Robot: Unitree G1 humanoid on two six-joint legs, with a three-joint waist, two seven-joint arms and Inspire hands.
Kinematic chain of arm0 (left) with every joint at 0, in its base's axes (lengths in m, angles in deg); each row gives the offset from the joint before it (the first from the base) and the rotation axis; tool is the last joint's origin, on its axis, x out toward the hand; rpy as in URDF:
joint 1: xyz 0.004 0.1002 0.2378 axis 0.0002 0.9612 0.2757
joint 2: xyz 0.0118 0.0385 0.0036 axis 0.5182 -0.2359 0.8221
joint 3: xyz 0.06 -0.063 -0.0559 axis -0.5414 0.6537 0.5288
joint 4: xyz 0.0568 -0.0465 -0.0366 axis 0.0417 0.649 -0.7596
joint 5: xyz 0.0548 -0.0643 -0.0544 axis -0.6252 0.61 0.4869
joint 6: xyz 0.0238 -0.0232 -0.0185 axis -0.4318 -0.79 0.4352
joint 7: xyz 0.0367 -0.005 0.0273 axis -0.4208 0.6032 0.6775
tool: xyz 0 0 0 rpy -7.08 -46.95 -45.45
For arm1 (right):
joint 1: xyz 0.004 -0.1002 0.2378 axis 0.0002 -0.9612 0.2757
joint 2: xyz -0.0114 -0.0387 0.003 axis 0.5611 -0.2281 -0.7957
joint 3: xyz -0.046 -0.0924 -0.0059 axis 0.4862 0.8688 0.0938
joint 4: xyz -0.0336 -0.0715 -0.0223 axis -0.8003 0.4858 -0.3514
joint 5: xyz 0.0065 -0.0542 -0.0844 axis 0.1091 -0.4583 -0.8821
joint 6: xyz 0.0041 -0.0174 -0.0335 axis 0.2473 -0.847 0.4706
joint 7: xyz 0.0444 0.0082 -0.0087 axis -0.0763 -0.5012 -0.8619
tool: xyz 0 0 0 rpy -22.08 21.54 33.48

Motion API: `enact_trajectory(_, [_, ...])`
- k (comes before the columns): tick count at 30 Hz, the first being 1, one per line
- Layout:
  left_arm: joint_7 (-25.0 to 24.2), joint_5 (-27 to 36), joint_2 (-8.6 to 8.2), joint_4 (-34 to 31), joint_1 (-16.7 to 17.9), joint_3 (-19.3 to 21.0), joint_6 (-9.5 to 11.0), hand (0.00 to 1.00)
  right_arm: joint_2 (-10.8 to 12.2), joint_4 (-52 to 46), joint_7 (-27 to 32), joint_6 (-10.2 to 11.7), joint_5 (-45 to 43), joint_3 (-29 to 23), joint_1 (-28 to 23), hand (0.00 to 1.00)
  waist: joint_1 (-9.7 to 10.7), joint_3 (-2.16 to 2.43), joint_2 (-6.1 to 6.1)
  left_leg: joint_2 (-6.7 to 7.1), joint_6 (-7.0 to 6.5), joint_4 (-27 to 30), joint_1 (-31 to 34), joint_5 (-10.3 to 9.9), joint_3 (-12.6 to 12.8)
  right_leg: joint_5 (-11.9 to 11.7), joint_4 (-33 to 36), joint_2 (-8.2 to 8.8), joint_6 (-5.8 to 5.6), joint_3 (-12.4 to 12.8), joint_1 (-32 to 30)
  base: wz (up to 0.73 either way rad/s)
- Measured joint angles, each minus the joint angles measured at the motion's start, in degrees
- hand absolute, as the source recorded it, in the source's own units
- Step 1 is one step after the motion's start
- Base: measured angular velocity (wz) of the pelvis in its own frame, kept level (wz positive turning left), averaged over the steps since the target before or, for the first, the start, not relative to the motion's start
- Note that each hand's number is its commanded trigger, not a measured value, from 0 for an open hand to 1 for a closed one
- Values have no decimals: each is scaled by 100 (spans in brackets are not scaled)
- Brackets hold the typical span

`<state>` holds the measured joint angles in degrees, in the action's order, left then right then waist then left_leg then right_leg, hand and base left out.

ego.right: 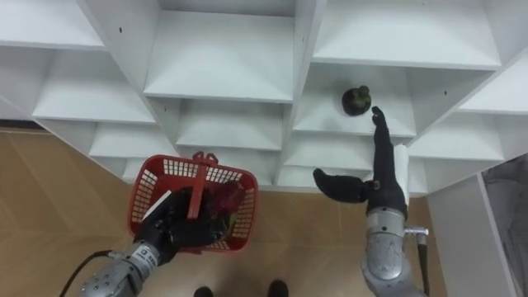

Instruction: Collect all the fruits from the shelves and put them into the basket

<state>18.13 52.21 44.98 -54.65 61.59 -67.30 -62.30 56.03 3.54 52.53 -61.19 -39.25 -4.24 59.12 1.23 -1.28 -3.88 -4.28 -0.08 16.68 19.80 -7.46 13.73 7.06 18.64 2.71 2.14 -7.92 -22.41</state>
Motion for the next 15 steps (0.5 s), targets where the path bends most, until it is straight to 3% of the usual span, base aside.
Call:
enact_trajectory(9, [16,-272,168,168,0,-1,-89,100,-95,305,435,-6,96,-42,401,0,14,-7,-13,10,1,-3,51,0,-77,1,-53,12,-2,-73,42,4])
enact_trajectory(15, [-12,-260,190,225,-20,19,-193,100,-101,425,441,-26,136,-207,559,0,-29,-8,-15,28,0,-14,59,2,-116,5,-75,26,-10,-142,55,4])
